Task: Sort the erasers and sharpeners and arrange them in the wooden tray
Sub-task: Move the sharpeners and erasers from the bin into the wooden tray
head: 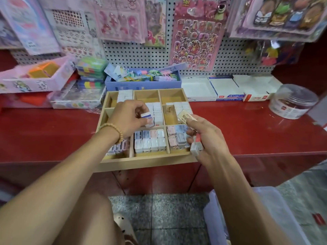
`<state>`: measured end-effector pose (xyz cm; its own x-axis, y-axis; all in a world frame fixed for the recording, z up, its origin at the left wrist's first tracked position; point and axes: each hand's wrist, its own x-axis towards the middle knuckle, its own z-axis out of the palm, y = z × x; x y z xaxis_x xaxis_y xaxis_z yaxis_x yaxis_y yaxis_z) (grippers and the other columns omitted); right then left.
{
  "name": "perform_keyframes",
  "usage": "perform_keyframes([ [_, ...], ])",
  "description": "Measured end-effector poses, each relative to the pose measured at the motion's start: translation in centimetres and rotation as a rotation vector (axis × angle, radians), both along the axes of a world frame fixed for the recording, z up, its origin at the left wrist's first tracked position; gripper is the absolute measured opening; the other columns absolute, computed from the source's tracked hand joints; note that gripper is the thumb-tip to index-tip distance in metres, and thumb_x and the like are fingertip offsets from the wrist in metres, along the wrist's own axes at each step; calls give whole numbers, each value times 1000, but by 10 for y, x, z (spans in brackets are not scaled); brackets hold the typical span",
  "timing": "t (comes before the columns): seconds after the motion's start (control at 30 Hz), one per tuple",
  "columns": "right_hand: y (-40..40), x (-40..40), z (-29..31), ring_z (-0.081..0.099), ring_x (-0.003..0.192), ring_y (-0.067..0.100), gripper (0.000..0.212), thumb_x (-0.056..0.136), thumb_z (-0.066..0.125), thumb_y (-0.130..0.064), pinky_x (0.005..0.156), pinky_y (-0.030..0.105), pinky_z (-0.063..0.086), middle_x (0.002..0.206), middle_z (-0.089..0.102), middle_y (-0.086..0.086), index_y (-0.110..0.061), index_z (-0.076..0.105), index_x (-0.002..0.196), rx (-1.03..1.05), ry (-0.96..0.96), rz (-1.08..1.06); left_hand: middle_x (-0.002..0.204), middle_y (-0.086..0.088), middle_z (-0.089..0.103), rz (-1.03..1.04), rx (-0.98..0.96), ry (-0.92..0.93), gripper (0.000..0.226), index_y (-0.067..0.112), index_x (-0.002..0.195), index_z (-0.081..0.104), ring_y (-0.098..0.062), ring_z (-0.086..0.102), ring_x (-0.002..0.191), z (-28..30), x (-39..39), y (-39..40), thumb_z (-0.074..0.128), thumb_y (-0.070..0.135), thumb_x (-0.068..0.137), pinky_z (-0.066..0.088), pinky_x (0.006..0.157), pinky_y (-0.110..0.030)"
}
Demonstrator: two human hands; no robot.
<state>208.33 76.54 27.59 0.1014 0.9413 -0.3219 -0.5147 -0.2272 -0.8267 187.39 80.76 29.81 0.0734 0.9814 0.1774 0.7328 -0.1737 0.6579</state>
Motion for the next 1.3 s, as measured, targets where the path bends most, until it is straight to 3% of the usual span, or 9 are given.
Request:
perform_keyframes([
  [0.23,5,-1,2,47,57,9,15,85,73,-5,44,20,40,89,66,12,-7,75,100,37,-86,22,85,6,62,-37,9,296,24,18,96,72,-16,60,91,4,11,16,83,24,75,50,88,-32],
  [0.4,5,1,1,46,56,9,16,81,76,-7,42,20,42,85,66,12,-7,77,98,37,-84,13,80,14,63,-55,-31,190,15,15,84,77,-1,57,76,2,5,19,68,27,89,42,75,-18],
  [0.73,7,9,5,43,54,10,19,80,77,-8,47,20,41,74,68,5,-6,77,99,89,-254,70,75,12,65,-47,-4,278,8,26,83,68,-12,62,79,-1,5,26,76,25,81,54,82,-36],
  [0.8,8,10,8,44,54,9,19,81,77,-7,48,21,41,77,69,8,-6,77,99,104,-274,83,78,11,67,-76,60,142,3,25,84,70,-10,63,75,4,14,23,69,26,87,55,76,-33],
  [0.9,13,9,12,44,51,8,17,82,76,-4,47,21,40,77,66,11,-4,76,99,122,-303,96,86,-4,71,-228,-91,-296,10,17,96,73,-13,68,66,13,35,18,64,15,92,55,60,-29],
  [0.97,16,10,14,44,49,8,15,82,76,-2,44,20,40,69,64,7,-4,76,97,135,-304,90,86,-11,71,-302,-157,-420,16,12,101,73,-15,68,64,19,44,19,62,6,92,55,55,-25],
  [1.1,25,16,19,44,47,7,13,82,75,0,44,18,41,65,60,4,-3,75,94,172,-310,78,82,-5,71,-373,-201,-508,19,12,99,72,-9,66,59,29,53,25,65,-2,88,55,57,-22],
  [1.2,34,19,21,43,49,9,12,82,75,0,46,21,41,64,58,4,-3,75,93,192,-332,88,92,-13,66,-406,-223,-443,26,11,102,71,-9,67,59,35,59,31,68,-6,84,58,64,-25],
  [1.3,40,29,23,43,46,10,6,84,74,-1,44,22,41,55,56,0,-1,72,90,162,-358,51,83,-6,65,-323,-180,-367,29,14,93,71,-8,66,57,42,59,47,72,-10,78,56,57,-22],
])
